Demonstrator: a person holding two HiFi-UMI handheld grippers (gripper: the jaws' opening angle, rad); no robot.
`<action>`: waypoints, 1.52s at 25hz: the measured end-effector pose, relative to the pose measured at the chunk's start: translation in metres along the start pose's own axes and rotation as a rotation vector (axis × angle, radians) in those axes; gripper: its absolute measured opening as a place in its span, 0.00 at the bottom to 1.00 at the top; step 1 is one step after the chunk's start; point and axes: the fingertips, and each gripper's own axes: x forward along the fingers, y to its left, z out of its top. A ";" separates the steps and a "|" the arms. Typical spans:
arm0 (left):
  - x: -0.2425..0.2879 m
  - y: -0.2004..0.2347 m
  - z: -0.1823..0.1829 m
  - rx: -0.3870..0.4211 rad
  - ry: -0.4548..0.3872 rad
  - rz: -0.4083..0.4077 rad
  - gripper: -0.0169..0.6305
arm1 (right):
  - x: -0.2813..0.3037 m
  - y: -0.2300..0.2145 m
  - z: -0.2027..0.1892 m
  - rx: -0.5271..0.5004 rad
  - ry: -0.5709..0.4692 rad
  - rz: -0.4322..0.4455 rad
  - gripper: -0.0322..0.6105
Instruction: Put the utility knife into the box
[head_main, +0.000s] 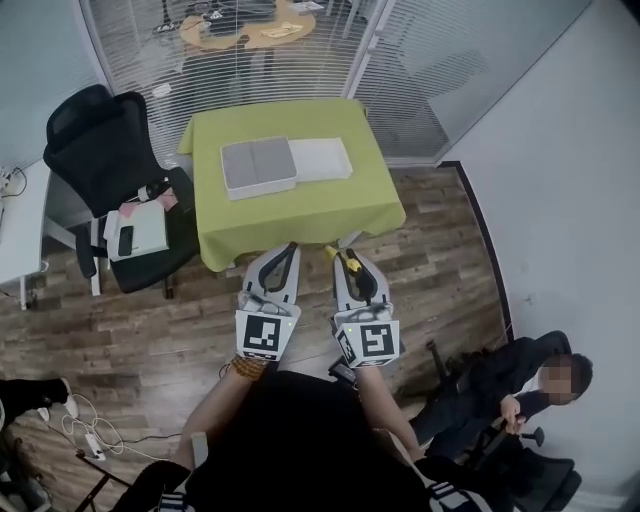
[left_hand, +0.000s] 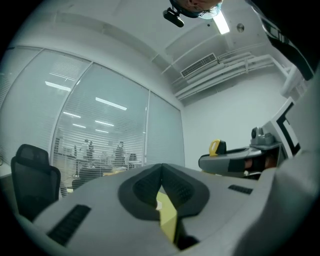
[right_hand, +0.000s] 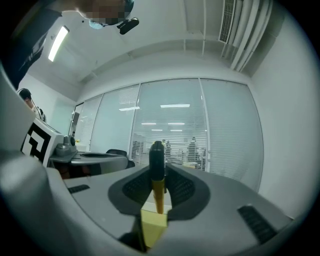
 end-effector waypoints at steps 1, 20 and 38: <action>0.005 0.008 0.000 -0.005 -0.004 0.002 0.04 | 0.008 0.000 0.002 -0.006 -0.001 -0.005 0.15; 0.070 0.077 -0.016 -0.048 -0.034 -0.058 0.04 | 0.094 -0.034 -0.001 -0.051 0.042 -0.106 0.15; 0.144 0.147 -0.033 0.024 0.020 0.087 0.04 | 0.207 -0.122 -0.020 0.031 0.021 -0.063 0.15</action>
